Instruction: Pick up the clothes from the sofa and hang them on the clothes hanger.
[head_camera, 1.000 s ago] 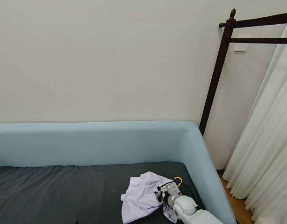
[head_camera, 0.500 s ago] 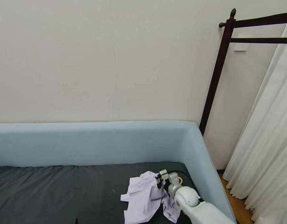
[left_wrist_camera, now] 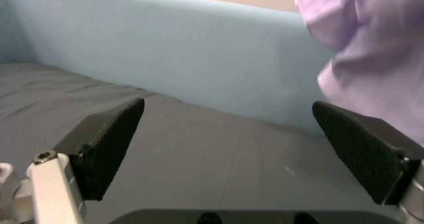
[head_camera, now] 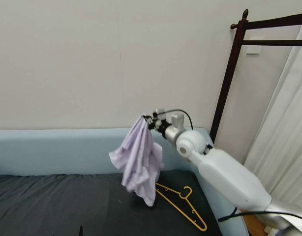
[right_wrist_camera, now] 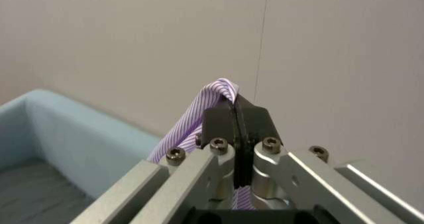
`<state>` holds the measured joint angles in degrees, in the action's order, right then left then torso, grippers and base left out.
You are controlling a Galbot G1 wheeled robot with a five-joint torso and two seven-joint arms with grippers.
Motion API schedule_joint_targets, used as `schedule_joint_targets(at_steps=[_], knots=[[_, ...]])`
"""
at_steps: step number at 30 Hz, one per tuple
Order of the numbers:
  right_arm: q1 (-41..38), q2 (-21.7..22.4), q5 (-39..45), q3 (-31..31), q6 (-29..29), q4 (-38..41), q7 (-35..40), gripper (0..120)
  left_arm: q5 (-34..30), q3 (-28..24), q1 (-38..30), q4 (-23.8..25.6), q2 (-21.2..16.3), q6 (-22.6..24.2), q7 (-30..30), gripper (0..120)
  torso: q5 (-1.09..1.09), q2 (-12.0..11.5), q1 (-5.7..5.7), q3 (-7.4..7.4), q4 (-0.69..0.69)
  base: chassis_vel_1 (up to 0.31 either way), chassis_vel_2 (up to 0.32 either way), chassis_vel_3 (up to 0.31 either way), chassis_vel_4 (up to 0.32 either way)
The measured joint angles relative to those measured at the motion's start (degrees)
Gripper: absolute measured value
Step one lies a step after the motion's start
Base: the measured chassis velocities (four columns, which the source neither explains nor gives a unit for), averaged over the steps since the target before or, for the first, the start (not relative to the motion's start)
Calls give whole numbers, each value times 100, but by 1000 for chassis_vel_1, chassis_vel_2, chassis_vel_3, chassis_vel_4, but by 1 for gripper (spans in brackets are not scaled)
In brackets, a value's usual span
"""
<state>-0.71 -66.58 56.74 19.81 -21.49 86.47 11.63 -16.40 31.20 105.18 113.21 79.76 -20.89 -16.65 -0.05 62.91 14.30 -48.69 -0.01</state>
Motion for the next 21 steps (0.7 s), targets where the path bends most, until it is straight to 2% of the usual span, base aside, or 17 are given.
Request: schedule_joint_targets(at_steps=[1, 4, 7, 12, 19, 21], knots=[[0, 0, 0, 0, 0, 0, 0, 0, 0, 0, 0, 0, 0, 0, 0, 100, 0, 0, 0, 0, 0, 0, 0, 0, 0], [-741, -298, 155, 83, 67, -452, 221, 0, -44, 24, -7, 37, 21, -10, -7, 100, 0, 0, 1, 0, -1, 0, 0, 0, 0], [-955, -412, 308, 59, 160, -452, 525, 0, -63, 30, -17, 38, 32, -16, -12, 100, 1, 0, 0, 0, 1, 0, 0, 0, 0], [-667, -143, 569, 48, 138, 87, 779, 0, -69, -7, -46, -10, 33, -17, -23, 100, -2, 0, 1, 0, -5, 0, 0, 0, 0], [-523, 161, 855, 57, 68, 819, 872, 0, -92, -14, -71, -13, 13, -1, -19, 100, -1, 0, 1, 0, 0, 0, 0, 0, 0], [-492, 380, 1028, 58, -1, 1214, 888, 0, -104, 9, -52, -10, 6, -3, -22, 100, -1, 0, 0, 1, -1, 0, 0, 0, 0]])
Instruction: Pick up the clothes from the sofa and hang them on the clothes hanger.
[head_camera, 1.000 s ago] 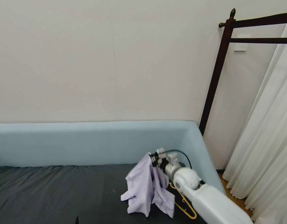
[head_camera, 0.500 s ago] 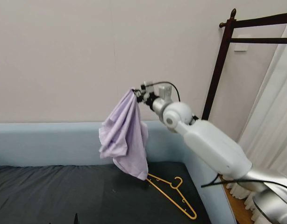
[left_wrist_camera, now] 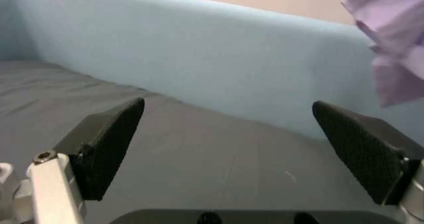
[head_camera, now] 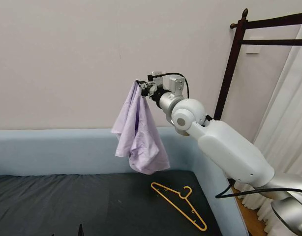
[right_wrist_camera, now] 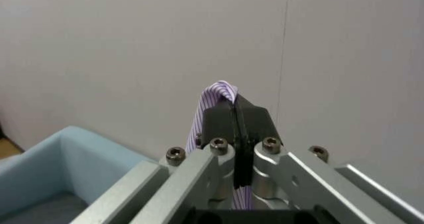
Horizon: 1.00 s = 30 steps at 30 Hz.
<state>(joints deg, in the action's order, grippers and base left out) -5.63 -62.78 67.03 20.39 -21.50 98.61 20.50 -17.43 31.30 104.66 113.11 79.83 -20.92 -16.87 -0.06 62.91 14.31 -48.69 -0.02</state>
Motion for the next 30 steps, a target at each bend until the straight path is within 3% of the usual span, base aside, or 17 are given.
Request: schedule_joint_targets(at_steps=[5, 14, 18, 20, 26, 30], knots=[[257, 307, -17, 19, -71, 230, 9, 0, -33, 12, 34, -5, -9, -6, -1, 100, -1, 0, 0, 0, -2, 0, 0, 0, 0], [552, -18, -818, 216, 229, -1144, -401, 0, -39, -10, 54, -17, -26, -24, -4, 100, 0, 0, 0, -1, 3, 0, 0, 0, 0], [465, 152, -1094, 428, 386, -1439, -883, 0, -75, 21, 62, 4, -62, -30, -11, 100, -1, 0, 0, -1, 0, 0, 0, 0, 0], [341, 296, -1091, 529, 407, -1347, -968, 0, -99, 31, 65, 5, -91, -33, -16, 99, 0, 0, 0, -1, -4, 0, 0, 0, 0], [596, 297, -1115, 384, 317, -698, -771, 0, -138, 30, 20, -48, -105, -34, -22, 99, 2, 0, 0, 0, 3, 0, 0, 0, 0], [1710, 507, -1682, 549, 436, 7, -741, 0, -152, 28, -21, -159, -120, -30, -26, 99, 2, 1, 0, 1, 1, 0, 0, 0, 0]])
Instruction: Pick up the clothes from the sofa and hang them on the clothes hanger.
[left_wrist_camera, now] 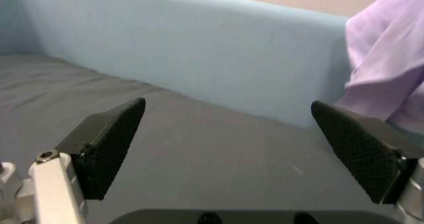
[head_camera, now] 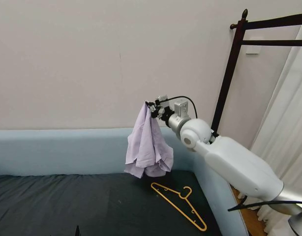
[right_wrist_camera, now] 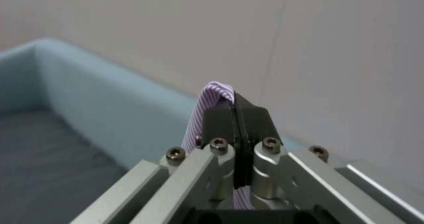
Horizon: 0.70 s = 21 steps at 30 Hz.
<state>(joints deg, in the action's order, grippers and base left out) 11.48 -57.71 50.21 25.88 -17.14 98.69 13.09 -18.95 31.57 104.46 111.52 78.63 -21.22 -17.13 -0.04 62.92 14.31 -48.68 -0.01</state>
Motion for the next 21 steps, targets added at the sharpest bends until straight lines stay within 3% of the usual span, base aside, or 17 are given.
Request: schedule_joint_targets(at_steps=[2, 5, 6, 10, 21], knots=[[451, 50, -345, 73, 105, 79, -87, 0, 0, 2, -1, -27, -3, -1, 0, 99, 0, 0, 0, 0, 0, 0, 0, 0, 0], [2248, 49, -1593, 169, 471, -142, -390, 0, -14, 45, 69, -77, -18, -45, 4, 99, -5, -1, 0, -2, -3, 0, 0, 0, 0], [2248, 49, -1593, 169, 471, -142, -390, 0, -14, 45, 69, -77, -18, -45, 4, 99, -5, -1, 0, -2, -3, 0, 0, 0, 0], [4208, -179, -2536, -177, 719, -386, -620, 0, -24, 80, 178, -106, -59, -137, 7, 99, -4, 0, -1, -1, -3, 0, 0, 0, 0], [5805, 62, -3152, -320, 704, 261, -858, 0, -7, -27, 128, -131, -18, -138, 17, 99, -1, 0, -1, 0, -2, 0, 0, 0, 0]])
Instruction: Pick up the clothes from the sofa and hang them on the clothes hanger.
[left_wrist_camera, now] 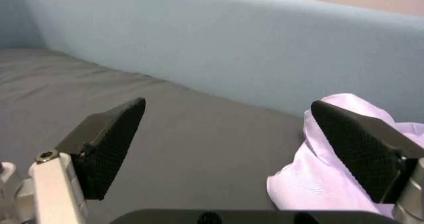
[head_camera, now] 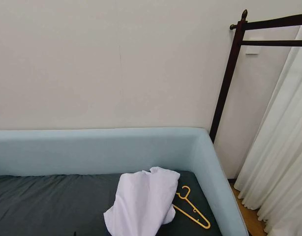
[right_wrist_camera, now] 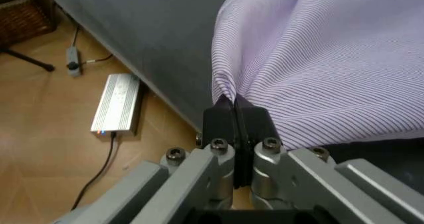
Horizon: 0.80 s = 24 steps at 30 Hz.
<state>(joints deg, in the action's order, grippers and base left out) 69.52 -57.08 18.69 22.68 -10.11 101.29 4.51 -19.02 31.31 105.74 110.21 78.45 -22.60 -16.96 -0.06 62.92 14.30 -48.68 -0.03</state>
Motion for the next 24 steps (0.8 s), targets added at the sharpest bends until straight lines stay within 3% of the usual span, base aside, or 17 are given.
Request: schedule_joint_targets(at_steps=[6, 10, 17, 19, 22, 24], knots=[[242, -44, -156, -412, -77, -72, -30, 0, 30, -53, -41, -112, 34, 2, 9, 99, 0, 0, 0, 0, 0, 0, 0, 0, 0], [236, -56, 374, -864, -312, 147, 114, 13, 18, -56, -91, -163, 16, 49, 10, 99, -1, 0, 1, -1, 1, 0, 0, 0, 0], [429, 567, 1567, -1519, -961, 1320, 131, 41, -31, -43, -183, -252, -1, 122, 3, 99, 0, -1, 1, -1, 1, 0, 0, 0, 0], [439, 588, 1579, -1530, -965, 1343, 128, 41, -31, -44, -185, -254, 0, 125, 3, 99, 0, 0, 1, -1, 1, 0, 0, 0, 0], [293, 717, 1766, -1709, -972, 1446, 101, 59, -27, -59, -205, -271, 28, 156, 0, 99, 0, 0, 0, -1, -3, 0, 0, 0, 0], [105, 649, 1851, -1734, -984, 1321, 166, 63, -23, -62, -205, -271, 34, 159, 1, 99, 0, 0, 0, -1, -2, 0, 0, 0, 0]])
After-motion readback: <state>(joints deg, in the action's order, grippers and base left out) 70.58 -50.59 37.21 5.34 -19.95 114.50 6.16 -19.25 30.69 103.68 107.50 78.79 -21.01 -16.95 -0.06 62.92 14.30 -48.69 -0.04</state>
